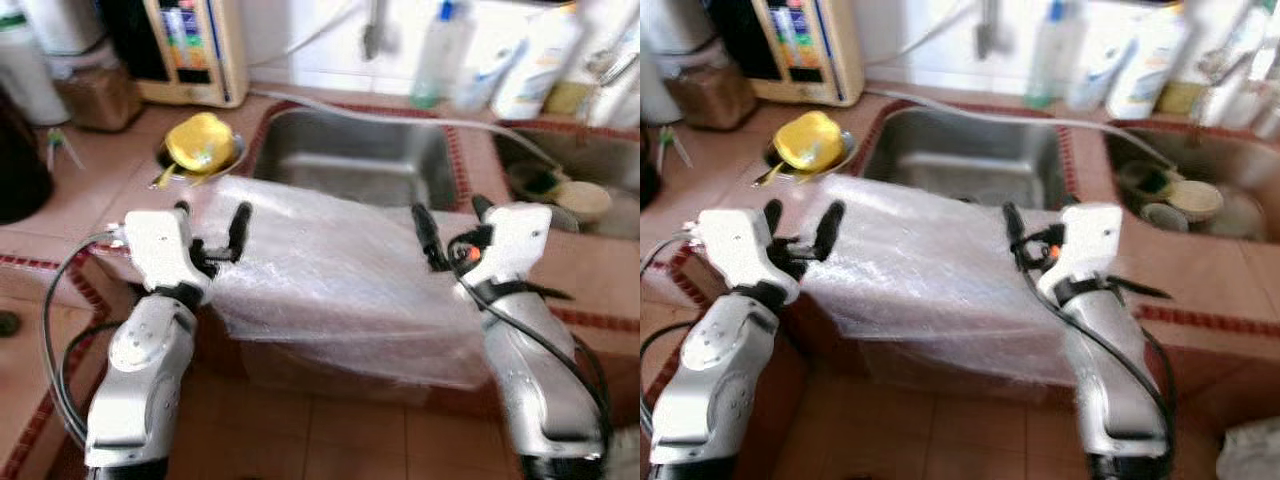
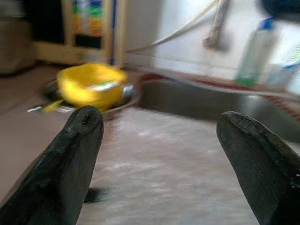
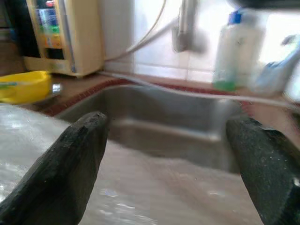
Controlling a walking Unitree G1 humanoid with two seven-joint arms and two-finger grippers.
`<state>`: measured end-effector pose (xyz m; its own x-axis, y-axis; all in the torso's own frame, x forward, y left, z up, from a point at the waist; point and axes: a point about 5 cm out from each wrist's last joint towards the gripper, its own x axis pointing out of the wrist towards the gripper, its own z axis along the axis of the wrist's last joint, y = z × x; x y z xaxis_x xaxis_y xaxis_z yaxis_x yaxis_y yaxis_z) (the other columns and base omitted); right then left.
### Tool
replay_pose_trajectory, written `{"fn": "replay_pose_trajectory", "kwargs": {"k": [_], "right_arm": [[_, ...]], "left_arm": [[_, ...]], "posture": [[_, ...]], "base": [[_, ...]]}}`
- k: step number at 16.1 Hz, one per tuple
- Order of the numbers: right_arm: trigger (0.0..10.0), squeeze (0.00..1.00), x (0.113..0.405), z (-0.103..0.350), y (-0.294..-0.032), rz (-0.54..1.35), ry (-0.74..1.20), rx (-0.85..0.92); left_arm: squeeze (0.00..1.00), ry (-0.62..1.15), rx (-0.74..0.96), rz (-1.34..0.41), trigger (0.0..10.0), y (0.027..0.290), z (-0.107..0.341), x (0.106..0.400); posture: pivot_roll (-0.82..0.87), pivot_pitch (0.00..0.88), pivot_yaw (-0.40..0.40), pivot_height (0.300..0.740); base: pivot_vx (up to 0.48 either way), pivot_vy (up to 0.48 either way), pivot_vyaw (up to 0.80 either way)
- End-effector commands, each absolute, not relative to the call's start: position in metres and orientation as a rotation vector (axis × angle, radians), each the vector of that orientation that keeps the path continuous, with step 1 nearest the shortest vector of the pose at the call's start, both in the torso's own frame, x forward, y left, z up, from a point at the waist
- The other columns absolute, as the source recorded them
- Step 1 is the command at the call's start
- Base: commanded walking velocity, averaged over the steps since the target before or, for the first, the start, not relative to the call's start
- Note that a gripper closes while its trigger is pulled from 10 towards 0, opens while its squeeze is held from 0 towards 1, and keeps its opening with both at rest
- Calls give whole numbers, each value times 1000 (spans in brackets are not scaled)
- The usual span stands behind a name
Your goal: Kitchen organization
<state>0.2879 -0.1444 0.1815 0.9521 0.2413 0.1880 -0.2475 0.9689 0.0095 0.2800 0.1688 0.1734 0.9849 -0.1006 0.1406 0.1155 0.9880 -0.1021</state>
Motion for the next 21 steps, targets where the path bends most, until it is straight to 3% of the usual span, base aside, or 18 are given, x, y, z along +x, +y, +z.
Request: {"fn": "replay_pose_trajectory", "kwargs": {"k": [1,8,16,21], "right_arm": [[10000,0,287,184,-149,229,-195,20],[10000,0,286,182,-151,216,-191,12],[10000,0,287,181,-150,213,-187,4],[10000,0,286,180,-150,213,-184,0]], "left_arm": [[0,-137,-110,-119,10000,166,175,279],[0,-123,-113,-104,10000,164,173,280],[0,-114,-105,-97,10000,166,171,279],[0,-119,-120,-90,10000,168,171,280]], "posture": [[-11,141,-6,740],[-12,142,-4,740],[-12,143,-5,740],[-12,142,-4,740]], "base": [[274,0,0],[40,0,0],[0,-390,0],[0,0,0]]}}
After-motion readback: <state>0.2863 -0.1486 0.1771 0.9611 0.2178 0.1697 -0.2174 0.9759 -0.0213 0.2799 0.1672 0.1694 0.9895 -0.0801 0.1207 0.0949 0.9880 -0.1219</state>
